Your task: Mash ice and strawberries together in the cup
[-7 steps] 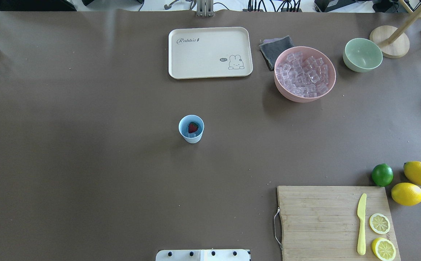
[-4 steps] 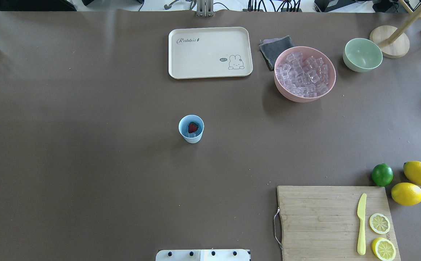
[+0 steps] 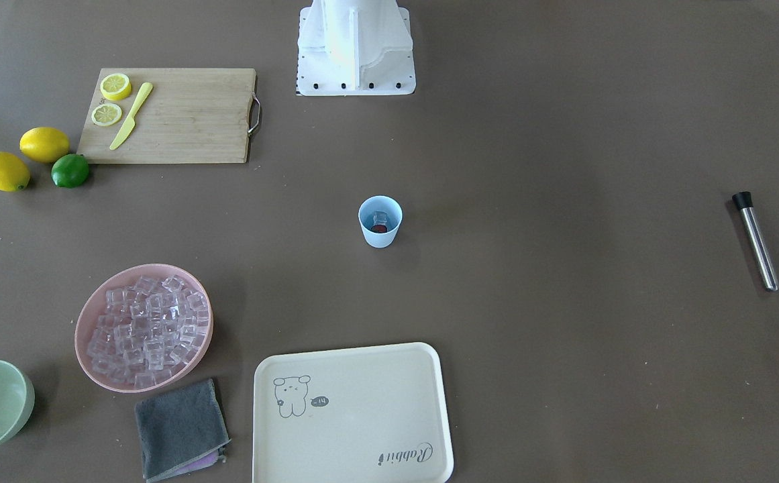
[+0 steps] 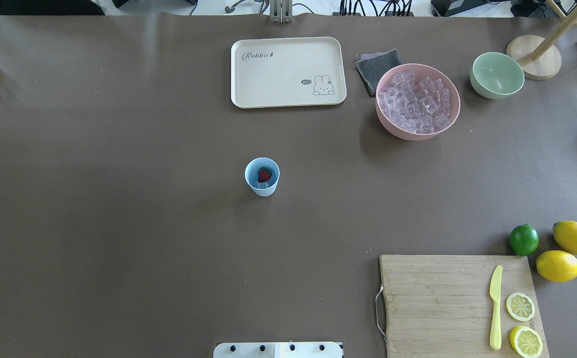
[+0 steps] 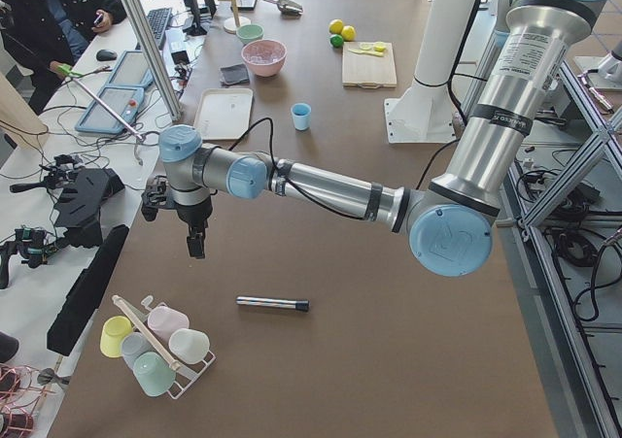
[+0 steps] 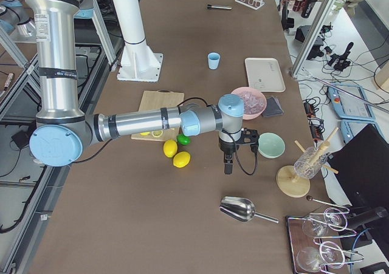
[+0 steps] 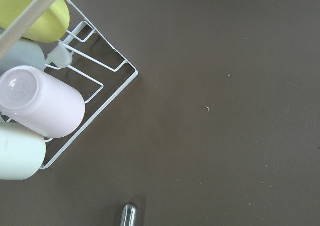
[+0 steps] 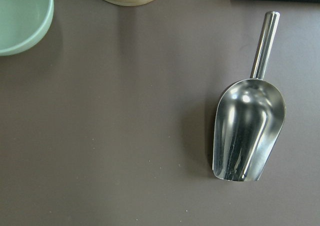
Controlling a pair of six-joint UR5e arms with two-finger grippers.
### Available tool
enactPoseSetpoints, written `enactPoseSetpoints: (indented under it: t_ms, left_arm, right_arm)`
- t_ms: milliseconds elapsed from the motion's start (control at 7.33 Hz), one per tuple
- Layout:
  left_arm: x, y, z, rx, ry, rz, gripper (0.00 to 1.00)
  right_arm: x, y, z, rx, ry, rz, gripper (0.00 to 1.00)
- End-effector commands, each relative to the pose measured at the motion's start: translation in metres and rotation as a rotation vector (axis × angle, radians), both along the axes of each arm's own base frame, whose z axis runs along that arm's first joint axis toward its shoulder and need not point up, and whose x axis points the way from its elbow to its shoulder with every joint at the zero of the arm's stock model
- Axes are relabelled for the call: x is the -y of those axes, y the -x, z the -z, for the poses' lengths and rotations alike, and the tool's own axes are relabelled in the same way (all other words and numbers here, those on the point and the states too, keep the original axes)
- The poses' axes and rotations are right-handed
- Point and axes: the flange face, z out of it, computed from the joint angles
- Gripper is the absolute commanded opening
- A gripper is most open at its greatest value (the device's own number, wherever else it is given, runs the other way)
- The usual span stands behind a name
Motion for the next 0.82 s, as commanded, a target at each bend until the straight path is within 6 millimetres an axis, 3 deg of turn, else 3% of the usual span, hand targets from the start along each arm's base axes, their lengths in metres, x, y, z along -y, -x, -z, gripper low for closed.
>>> enactPoseSetpoints:
  t_ms: [0,136,273,682]
  left_arm:
    - [-0.001,0.014,-0.004,0.004,0.023,0.021,0.98]
    - [-0.004,0.014,-0.009,0.019,0.023,0.021,0.98]
    - [-0.006,0.015,0.011,0.023,-0.015,0.025,0.98]
    - [-0.006,0.012,0.020,0.022,0.003,0.021,0.98]
  right_arm:
    - [0.016,0.000,0.029,0.033,-0.007,-0.014,1.00]
    - [0.027,0.002,0.037,0.033,-0.020,-0.014,1.00]
    - [0.025,0.001,0.037,0.034,-0.024,-0.014,1.00]
    - [0.025,0.001,0.037,0.036,-0.026,-0.014,1.00]
